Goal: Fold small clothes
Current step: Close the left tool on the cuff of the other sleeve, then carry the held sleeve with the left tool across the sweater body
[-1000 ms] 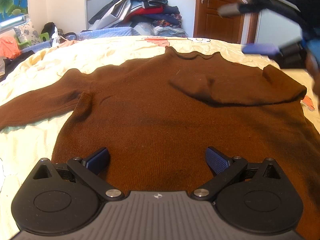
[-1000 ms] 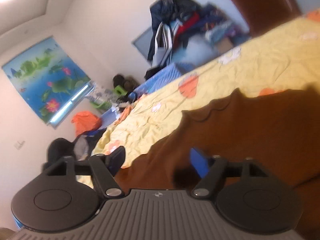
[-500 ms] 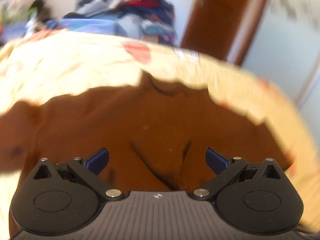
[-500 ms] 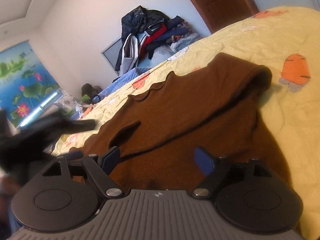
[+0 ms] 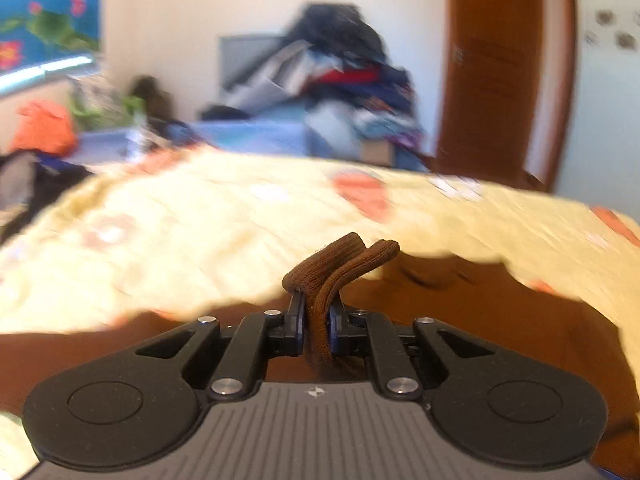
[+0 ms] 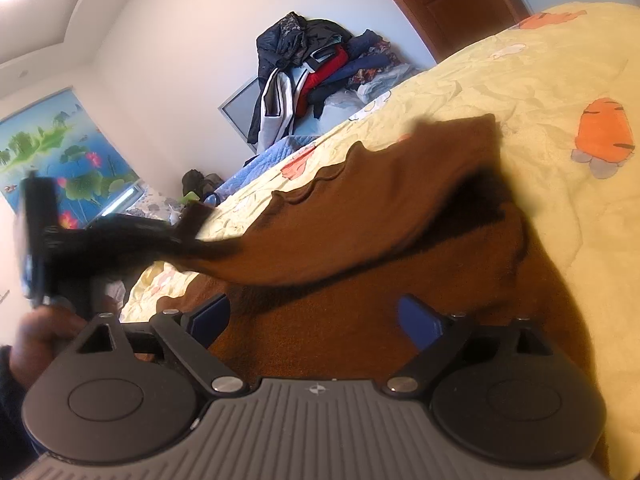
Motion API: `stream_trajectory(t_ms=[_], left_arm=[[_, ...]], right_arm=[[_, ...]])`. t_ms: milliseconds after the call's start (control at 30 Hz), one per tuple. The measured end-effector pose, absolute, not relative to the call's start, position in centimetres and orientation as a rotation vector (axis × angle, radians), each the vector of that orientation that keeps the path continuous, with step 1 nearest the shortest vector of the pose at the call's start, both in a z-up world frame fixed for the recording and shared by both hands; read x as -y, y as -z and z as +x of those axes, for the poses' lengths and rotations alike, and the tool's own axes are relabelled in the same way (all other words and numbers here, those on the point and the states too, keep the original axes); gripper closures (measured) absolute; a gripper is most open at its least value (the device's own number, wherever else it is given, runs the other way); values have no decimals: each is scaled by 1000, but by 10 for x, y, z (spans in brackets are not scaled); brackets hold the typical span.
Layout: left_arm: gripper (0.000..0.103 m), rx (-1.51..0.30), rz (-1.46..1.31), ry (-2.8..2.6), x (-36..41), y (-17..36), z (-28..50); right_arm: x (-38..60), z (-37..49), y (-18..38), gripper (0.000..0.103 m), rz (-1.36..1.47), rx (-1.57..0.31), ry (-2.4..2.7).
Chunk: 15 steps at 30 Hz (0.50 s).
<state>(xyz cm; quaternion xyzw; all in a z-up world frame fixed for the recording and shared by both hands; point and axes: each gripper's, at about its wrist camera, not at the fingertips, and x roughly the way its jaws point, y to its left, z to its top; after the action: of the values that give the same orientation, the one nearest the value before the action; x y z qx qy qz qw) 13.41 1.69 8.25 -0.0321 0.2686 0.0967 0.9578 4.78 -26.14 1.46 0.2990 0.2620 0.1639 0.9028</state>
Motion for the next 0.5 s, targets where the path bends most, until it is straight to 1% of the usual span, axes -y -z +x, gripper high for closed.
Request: stream_trajectory(t_ms=[67,133,233,333,367,400,433,467,500], left_arm=[[93,-588,-89,-245,-40,-74,138],[93,-661,-115,-296,-61,-52,143],[93,-769,-88,-286,-71,-23,141],[88,-737,-15,-282,-63,-33,120],[80,-736,-15,-282,-63,-43,114],[76,-722,-25,-284,-64,-53,104],[64,-673,-50,-281,-69,-65,93],[38,-600,-83,-268,-73,-80,85],[22,-522,-110,-250,-74,-88,74]], right_arm=[[260,48,-15,10,616,-542,-340],[260,48,-16,10,611,-544,-342],[258,48,-16,9,604,-546,-343],[256,49,-19,8,580,-562,-344],[254,50,-24,9,553,-584,-339],[254,52,-31,9,533,-597,-340],[255,54,-40,9,530,-585,-345],[259,57,-51,8,534,-547,-351],[262,62,-64,3,531,-505,-351]])
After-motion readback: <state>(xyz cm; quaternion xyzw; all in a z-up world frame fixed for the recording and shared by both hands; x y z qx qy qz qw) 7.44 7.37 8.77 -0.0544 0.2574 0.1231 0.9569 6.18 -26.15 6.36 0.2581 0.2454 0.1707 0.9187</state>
